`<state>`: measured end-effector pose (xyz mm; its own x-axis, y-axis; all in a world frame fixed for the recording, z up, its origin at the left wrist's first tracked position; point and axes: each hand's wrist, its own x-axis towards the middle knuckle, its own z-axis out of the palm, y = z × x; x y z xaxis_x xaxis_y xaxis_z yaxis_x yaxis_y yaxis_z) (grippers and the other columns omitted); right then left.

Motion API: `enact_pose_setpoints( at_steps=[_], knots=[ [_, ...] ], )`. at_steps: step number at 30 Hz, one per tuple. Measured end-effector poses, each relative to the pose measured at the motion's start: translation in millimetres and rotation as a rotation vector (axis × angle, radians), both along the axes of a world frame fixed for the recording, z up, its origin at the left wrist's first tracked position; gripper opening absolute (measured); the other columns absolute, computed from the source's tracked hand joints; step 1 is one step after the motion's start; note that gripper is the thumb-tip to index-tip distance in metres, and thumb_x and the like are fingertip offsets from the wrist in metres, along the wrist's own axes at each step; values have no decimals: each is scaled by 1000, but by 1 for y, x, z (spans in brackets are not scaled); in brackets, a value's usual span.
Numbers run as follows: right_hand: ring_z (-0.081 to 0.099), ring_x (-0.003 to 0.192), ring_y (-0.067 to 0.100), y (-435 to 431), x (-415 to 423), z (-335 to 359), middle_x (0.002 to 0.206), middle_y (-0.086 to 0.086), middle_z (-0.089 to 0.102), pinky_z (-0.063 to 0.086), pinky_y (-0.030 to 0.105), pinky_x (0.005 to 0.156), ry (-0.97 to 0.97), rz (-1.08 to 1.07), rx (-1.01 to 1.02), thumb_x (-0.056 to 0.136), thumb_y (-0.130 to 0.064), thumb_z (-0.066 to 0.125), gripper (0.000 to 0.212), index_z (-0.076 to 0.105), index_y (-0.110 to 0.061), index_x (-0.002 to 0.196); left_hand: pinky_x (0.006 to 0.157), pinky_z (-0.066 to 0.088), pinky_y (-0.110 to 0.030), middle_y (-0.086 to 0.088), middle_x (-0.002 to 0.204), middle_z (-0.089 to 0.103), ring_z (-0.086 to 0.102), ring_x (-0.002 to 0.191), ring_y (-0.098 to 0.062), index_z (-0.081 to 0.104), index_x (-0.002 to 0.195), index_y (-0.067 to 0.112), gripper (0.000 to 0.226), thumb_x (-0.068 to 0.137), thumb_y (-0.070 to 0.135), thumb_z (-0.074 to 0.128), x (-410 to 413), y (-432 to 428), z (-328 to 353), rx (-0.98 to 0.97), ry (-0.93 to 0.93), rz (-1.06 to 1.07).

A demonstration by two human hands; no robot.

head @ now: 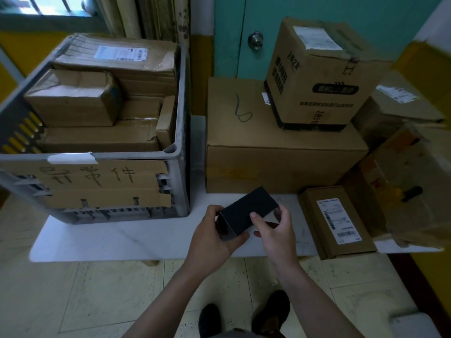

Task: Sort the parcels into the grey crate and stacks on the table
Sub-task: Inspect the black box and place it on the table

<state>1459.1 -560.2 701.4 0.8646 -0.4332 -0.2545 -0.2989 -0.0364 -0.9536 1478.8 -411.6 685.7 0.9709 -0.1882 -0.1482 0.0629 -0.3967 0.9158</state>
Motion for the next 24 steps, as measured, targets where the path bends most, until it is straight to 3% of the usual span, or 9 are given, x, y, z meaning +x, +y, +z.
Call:
enact_pose_setpoints(
  at_steps=[2,4,6,9,13,17,22,24],
  knots=[
    [57,93,-2,1,0,1,104,-29,44,50,13,75,-7,21,16,90,-28,71,61,38,-25,142,58,47,-15,13,98,65,61,78,5,44,109,28,59,72,49,86,-1,-3,5,-12,27,16],
    [54,86,-13,2,-1,2,111,-23,52,45,6,64,-12,45,41,90,-26,70,54,43,-28,136,56,44,-13,12,96,64,60,73,7,43,108,29,60,71,49,86,-3,-3,8,-12,39,4],
    [55,95,-10,2,0,2,121,-14,57,44,10,69,-15,40,47,89,-27,71,44,50,-30,128,58,43,-11,13,101,63,59,75,7,43,109,35,62,67,54,85,-3,-3,9,-22,39,-16],
    [61,103,0,0,1,2,115,-13,64,47,17,79,-35,28,63,88,-25,73,28,54,-39,104,71,46,-11,19,118,58,59,94,6,47,120,39,73,61,75,71,-1,-3,8,-22,5,-37],
    [66,103,7,-2,2,1,112,-8,69,54,28,89,-39,22,72,87,-23,74,26,58,-36,103,85,56,-31,19,120,56,60,104,1,51,124,41,71,64,78,63,2,-4,5,-24,2,-16],
    [67,103,2,-4,3,2,111,-10,72,54,24,90,-55,71,78,90,-18,71,31,62,-36,113,77,60,-37,12,115,58,68,92,-11,53,127,42,70,68,77,66,7,-4,6,-38,59,-12],
    [67,102,2,-3,4,-1,108,-16,72,55,25,89,-49,160,72,92,-22,68,38,58,-43,123,54,49,-16,-6,100,66,69,66,-6,62,120,28,29,94,39,65,16,-2,9,-161,213,83],
    [69,101,5,-2,6,-1,107,-14,74,56,27,88,-45,171,80,91,-24,69,37,59,-45,120,51,47,-13,-6,94,65,66,59,-2,62,117,25,24,95,35,63,20,-1,11,-181,245,99]
  ],
)
